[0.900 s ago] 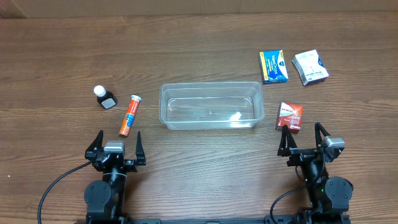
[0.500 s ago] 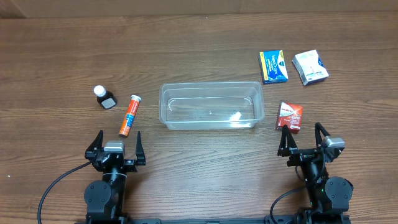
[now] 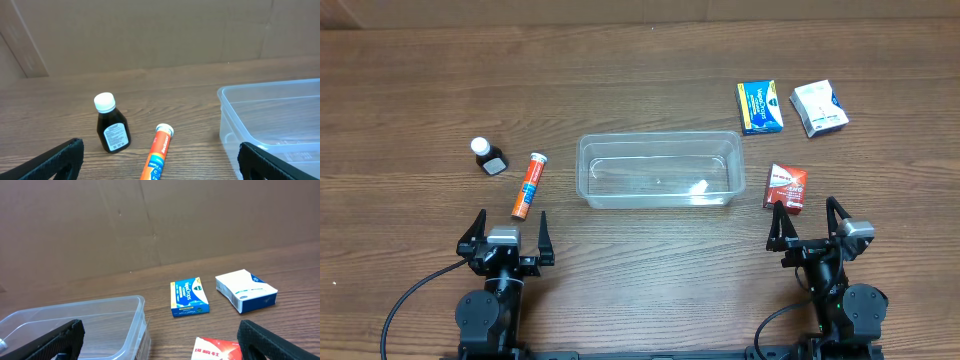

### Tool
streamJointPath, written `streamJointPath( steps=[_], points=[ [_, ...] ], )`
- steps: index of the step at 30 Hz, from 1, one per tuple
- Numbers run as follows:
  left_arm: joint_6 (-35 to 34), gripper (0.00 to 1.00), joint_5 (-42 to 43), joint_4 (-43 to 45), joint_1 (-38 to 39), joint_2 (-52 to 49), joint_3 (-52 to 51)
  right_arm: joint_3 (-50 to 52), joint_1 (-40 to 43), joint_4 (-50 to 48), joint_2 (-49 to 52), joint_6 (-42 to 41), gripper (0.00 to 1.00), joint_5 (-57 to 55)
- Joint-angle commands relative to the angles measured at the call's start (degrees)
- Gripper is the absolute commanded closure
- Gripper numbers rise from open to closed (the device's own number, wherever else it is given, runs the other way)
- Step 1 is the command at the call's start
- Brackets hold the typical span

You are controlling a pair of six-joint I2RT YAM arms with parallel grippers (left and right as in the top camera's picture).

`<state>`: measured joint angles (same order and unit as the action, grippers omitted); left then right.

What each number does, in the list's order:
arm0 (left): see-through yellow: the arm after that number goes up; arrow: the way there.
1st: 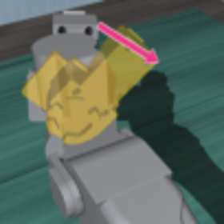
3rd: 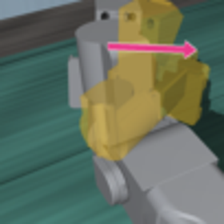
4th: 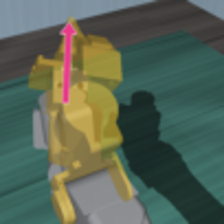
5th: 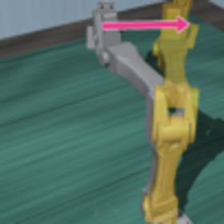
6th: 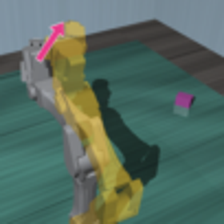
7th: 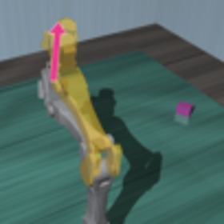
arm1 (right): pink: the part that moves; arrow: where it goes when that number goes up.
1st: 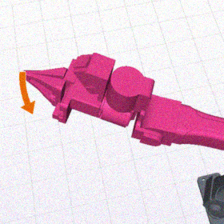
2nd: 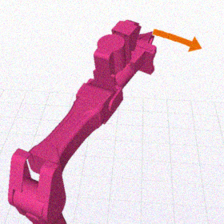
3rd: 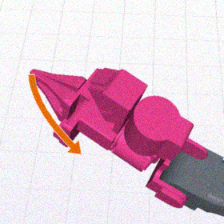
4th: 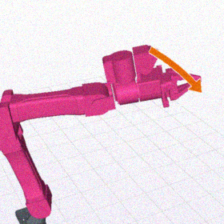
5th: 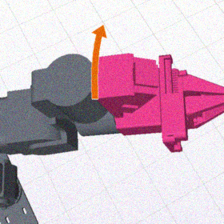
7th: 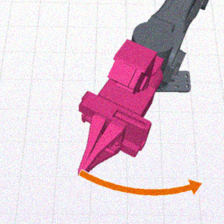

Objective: Pack container

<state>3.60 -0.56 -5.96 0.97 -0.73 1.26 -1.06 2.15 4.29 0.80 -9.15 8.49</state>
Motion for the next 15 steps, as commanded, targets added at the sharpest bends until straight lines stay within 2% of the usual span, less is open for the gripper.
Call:
streamJointPath(
  steps=[1, 12, 15],
  points=[
    [1.0, 0.00, 0.8, 0.2, -0.5, 0.5, -0.3, 0.6, -0.3, -0.3, -0.5, 0.2, 0.00, -0.7],
    [1.0, 0.00, 0.8, 0.2, -0.5, 0.5, -0.3, 0.6, -0.3, -0.5, -0.5, 0.0, 0.00, -0.6],
    [1.0, 0.00, 0.8, 0.2, -0.5, 0.5, -0.3, 0.3, -0.3, -0.2, -0.4, -2.9, 0.00, 0.0]
  ],
)
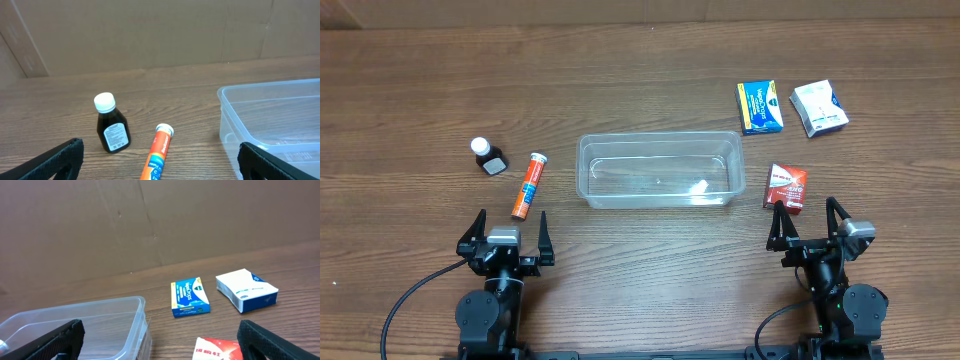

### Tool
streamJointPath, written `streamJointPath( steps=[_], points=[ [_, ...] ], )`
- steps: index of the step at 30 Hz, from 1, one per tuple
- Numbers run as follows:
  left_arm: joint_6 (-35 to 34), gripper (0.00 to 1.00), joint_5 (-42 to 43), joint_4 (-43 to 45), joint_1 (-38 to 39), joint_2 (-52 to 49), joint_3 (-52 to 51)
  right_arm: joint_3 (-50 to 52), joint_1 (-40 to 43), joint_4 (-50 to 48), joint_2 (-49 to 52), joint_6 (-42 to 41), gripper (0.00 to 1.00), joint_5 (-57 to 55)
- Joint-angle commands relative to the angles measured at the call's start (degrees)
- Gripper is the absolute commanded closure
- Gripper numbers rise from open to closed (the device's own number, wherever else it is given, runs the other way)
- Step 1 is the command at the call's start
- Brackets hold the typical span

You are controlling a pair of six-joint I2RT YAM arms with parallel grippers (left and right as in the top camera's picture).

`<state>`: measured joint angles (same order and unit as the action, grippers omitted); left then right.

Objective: Pack container

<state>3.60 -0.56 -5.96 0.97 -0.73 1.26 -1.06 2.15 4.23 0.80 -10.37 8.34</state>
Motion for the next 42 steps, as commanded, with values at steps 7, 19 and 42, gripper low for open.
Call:
streamJointPath(
  steps=[7, 19, 42],
  points=[
    [1.0, 0.00, 0.8, 0.2, -0.5, 0.5, -0.3, -15.2, -0.2, 7.3, 17.2, -1.1, 0.00, 0.4],
    [1.0, 0.00, 0.8, 0.2, -0.5, 0.5, -0.3, -66.9, -0.2, 35.8, 78.4, 5.9, 0.00, 6.1],
    [1.0, 0.00, 0.8, 0.2, -0.5, 0.5, -0.3, -93.0, -3.2, 35.2, 107.0, 12.8, 0.00, -5.9]
  ],
)
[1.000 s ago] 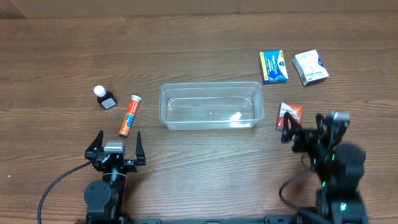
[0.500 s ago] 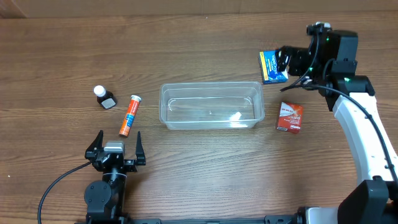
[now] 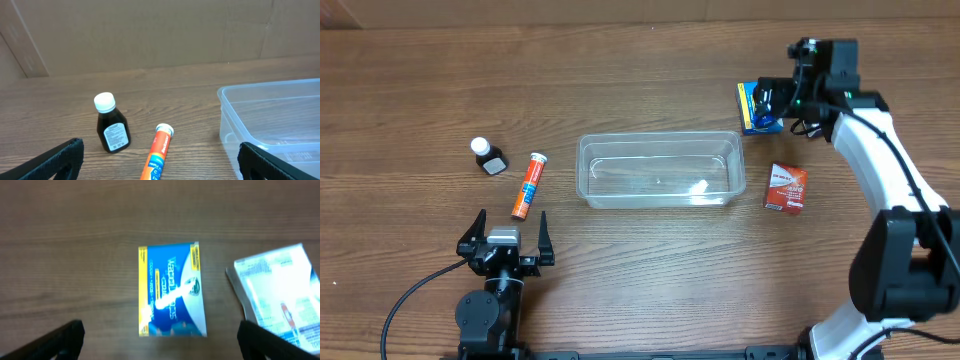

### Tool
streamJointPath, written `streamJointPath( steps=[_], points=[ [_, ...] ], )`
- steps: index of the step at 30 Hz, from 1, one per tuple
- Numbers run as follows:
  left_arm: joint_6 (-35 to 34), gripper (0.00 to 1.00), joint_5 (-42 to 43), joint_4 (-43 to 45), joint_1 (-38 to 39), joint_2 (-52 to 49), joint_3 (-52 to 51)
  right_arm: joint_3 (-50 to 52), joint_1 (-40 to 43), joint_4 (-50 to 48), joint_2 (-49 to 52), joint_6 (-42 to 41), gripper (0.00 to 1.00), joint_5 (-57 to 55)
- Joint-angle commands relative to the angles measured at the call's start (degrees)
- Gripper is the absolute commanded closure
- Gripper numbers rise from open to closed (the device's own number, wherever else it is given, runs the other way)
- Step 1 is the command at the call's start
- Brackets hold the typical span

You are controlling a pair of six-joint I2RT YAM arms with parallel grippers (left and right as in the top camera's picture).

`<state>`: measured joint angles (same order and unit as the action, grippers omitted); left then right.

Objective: Pack container
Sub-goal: 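Reach the right gripper to the blue VapoDrops box and grasp it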

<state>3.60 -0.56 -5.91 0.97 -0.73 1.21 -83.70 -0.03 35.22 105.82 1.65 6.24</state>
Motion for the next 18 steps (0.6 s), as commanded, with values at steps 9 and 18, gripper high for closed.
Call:
streamJointPath(
  steps=[9, 18],
  points=[
    [1.0, 0.00, 0.8, 0.2, -0.5, 0.5, -0.3, -27.3, -1.4, 18.5, 14.8, 1.6, 0.00, -3.6],
    [1.0, 0.00, 0.8, 0.2, -0.5, 0.5, -0.3, -27.3, -3.3, 18.1, 21.4, 1.6, 0.00, -3.2]
  ],
)
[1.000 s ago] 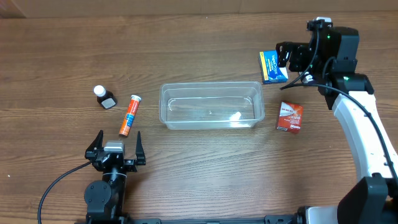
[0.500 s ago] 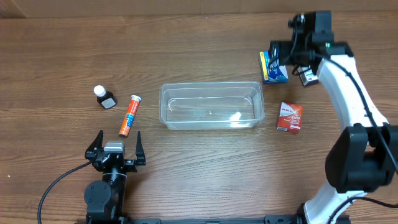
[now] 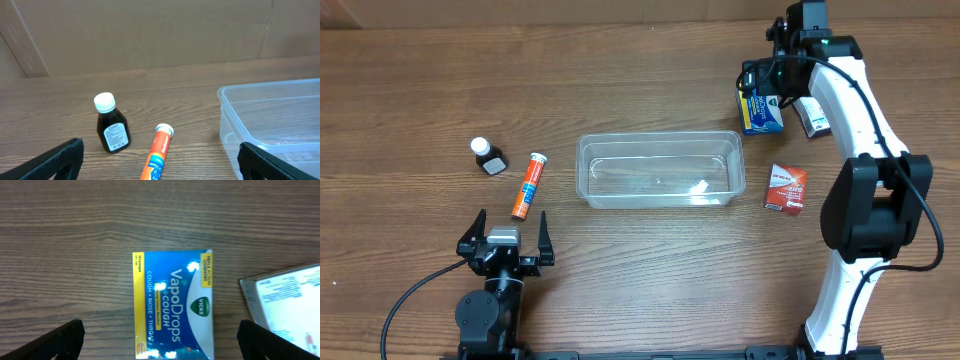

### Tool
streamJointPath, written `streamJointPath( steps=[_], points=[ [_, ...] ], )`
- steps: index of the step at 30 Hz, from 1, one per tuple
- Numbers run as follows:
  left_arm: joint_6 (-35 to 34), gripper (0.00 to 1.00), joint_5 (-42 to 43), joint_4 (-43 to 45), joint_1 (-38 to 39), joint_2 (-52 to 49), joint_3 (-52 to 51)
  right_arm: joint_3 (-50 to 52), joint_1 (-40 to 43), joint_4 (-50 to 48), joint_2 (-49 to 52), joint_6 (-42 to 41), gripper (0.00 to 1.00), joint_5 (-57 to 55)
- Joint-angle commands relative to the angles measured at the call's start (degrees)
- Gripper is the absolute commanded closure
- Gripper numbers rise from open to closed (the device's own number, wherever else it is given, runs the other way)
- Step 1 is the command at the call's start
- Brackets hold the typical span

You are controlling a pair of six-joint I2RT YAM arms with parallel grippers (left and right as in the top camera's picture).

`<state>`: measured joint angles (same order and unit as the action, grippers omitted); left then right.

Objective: Pack container
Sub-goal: 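Reach the right gripper to the blue VapoDrops box and grasp it, then lift the VapoDrops box and carry it over the clear container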

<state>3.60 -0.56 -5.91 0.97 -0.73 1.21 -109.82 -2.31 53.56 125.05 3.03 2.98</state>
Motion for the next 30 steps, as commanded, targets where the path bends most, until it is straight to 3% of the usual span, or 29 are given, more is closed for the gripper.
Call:
streamJointPath(
  steps=[1, 9, 30],
  points=[
    [1.0, 0.00, 0.8, 0.2, -0.5, 0.5, -0.3, -1.2, -1.2, -0.4, 3.1, -0.1, 0.00, 0.1],
    [1.0, 0.00, 0.8, 0.2, -0.5, 0.5, -0.3, -1.2, -1.4, -3.9, 7.1, -7.8, 0.00, -2.1],
    [1.0, 0.00, 0.8, 0.2, -0.5, 0.5, -0.3, -1.2, -1.4, -3.0, 11.5, -1.0, 0.00, -4.2]
  ],
)
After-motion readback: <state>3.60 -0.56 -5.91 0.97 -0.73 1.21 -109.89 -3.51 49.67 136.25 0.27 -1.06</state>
